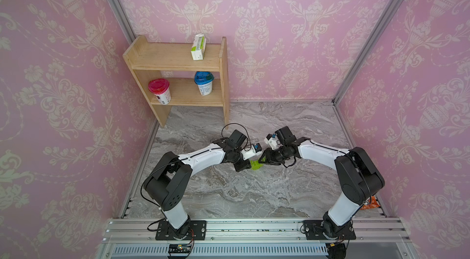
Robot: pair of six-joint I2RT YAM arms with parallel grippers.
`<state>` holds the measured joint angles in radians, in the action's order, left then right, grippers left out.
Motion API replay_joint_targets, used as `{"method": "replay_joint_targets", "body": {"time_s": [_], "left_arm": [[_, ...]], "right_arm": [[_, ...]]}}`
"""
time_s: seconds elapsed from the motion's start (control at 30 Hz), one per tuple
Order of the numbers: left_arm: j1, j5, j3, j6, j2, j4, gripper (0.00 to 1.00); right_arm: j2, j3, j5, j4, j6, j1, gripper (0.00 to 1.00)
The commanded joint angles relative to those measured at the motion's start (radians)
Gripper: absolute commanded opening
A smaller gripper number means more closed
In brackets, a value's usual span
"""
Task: Assemble the letter v with lego
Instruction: Assemble the lego brick with the lego brick.
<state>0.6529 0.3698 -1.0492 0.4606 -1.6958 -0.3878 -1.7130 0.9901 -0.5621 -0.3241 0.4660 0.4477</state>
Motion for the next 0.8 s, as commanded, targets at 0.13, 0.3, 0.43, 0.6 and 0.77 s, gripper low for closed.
{"method": "replay_joint_targets", "body": {"time_s": [0.13,0.3,0.43,0.6,0.77], "left_arm": [[0.024,-0.106,-0.001,-0.082,-0.043,-0.087,0.0],[0.024,-0.084,-0.006,-0.112,-0.068,-0.086,0.0],[0.025,-0.066,0.002,-0.123,-0.068,-0.066,0.0],[0.027,-0.079,-0.009,-0.112,-0.059,-0.079,0.0],[0.033,-0.099,-0.031,-0.084,-0.052,-0.103,0.45]], "right_arm": [[-0.012,0.006,0.028,-0.004,-0.013,-0.003,0.42],[-0.01,0.005,0.028,-0.003,-0.015,-0.002,0.42],[-0.01,0.0,0.026,0.003,-0.012,-0.001,0.42],[-0.01,0.001,0.022,0.003,-0.016,-0.002,0.44],[-0.008,0.005,0.022,-0.006,-0.025,0.0,0.63]]}}
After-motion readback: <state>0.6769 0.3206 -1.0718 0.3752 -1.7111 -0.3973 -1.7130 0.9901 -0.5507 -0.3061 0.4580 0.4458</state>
